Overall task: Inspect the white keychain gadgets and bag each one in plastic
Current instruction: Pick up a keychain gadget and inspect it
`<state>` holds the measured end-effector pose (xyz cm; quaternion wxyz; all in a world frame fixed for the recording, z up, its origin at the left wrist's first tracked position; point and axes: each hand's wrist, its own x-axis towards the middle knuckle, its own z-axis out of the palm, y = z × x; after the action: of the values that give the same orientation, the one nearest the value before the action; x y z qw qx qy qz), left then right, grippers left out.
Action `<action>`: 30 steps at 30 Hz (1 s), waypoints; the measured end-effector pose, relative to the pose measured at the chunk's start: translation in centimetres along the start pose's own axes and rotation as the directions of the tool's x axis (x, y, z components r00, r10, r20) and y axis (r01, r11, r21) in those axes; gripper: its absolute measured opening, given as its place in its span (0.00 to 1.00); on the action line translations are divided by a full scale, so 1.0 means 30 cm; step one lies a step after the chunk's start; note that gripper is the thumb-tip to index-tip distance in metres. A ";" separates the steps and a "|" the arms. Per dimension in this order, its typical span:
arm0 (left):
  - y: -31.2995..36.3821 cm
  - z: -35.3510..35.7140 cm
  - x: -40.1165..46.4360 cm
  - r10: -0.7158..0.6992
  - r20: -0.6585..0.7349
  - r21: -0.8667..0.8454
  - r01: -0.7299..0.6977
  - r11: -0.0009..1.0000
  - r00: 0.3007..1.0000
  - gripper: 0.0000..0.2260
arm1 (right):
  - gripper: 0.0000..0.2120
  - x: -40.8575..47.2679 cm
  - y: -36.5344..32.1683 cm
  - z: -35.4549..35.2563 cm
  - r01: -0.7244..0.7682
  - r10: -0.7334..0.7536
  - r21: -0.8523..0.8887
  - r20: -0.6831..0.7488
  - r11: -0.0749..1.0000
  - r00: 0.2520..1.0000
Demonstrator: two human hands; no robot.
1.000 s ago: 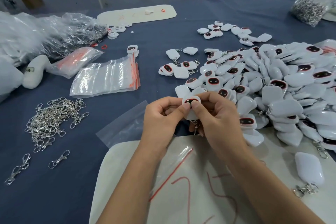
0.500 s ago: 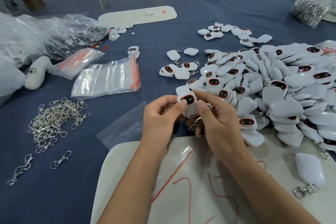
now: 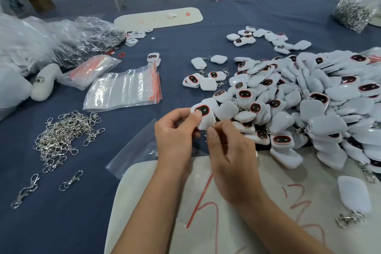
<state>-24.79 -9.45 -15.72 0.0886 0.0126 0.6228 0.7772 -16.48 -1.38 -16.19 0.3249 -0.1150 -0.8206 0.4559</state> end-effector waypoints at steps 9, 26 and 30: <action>-0.002 -0.011 0.006 -0.029 0.094 -0.037 0.033 0.999 0.995 0.04 | 0.10 0.112 0.072 -0.066 -0.303 0.256 0.276 0.193 0.912 0.947; -0.005 0.007 -0.011 0.070 0.256 0.021 -0.078 0.997 0.964 0.06 | 0.06 0.113 0.086 -0.092 -0.390 0.243 0.466 0.346 0.794 0.906; -0.013 0.002 -0.005 0.080 0.238 0.076 -0.101 0.992 0.968 0.05 | 0.04 0.109 0.084 -0.083 -0.408 0.279 0.467 0.322 0.784 0.905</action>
<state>-24.58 -9.34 -16.08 0.1253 0.1366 0.6402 0.7455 -17.66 3.31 -15.94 0.1552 -0.1157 -0.6621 0.7240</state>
